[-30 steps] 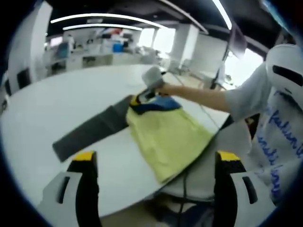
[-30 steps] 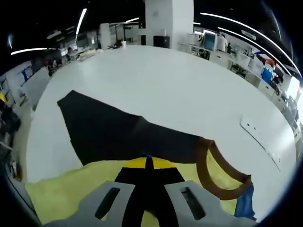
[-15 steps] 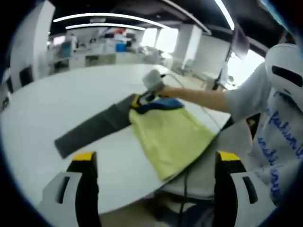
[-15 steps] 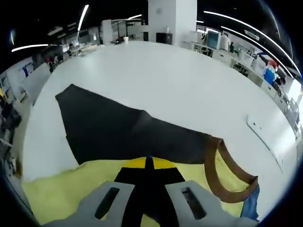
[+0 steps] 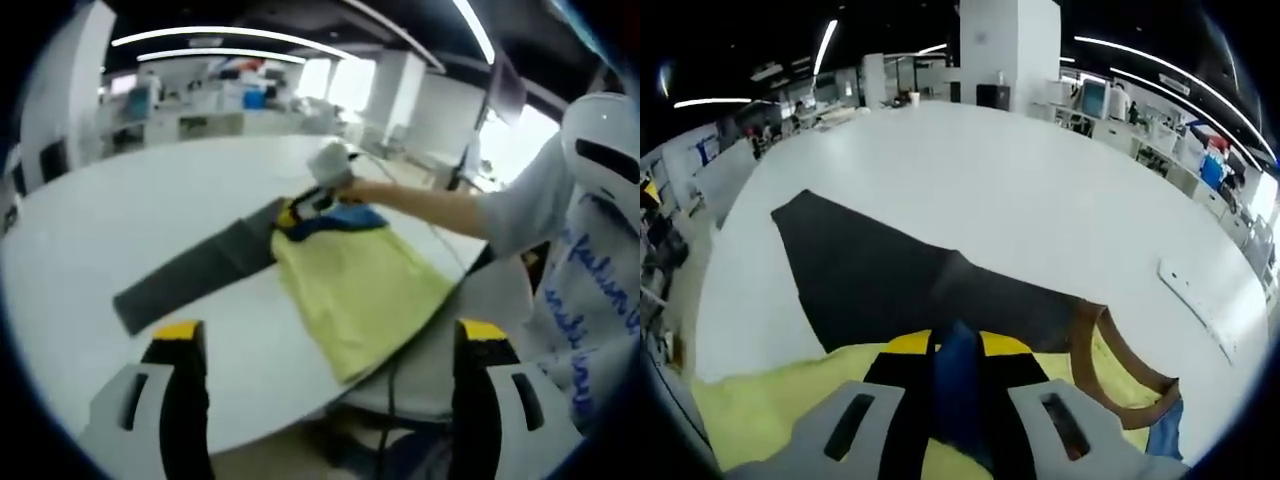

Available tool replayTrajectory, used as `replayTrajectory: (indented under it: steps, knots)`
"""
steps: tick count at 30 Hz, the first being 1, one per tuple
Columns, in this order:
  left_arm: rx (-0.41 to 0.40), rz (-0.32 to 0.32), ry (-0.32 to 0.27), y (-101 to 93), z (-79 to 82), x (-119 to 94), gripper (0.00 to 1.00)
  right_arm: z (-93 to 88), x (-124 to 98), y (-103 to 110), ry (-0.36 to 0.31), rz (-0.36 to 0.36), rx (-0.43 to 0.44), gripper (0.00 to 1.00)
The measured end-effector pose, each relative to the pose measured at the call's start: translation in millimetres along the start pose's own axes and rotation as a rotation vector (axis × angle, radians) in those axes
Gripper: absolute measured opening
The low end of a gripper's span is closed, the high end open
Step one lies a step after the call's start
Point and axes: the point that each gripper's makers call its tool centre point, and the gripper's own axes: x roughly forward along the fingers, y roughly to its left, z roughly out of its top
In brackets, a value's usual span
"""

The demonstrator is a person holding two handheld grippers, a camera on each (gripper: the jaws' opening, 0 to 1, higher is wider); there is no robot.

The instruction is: Fold the garment on the visible template until the final outline fits inside the template.

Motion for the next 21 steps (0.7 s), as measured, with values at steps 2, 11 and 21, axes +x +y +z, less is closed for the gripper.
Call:
replayTrajectory:
  steps: [2, 11, 21]
  knots:
    - [-0.001, -0.001, -0.003, -0.6, 0.4, 0, 0.98, 0.5, -9, -1, -0.012, -0.011, -0.001, 0.17]
    - [0.018, -0.007, -0.017, 1.8, 5.0, -1, 0.98, -13.1, -29, 27, -0.015, 0.017, -0.081, 0.15]
    - [0.019, -0.007, -0.02, 4.6, 6.1, -5, 0.99, -34.7, -19, 44, 0.039, 0.035, -0.103, 0.13]
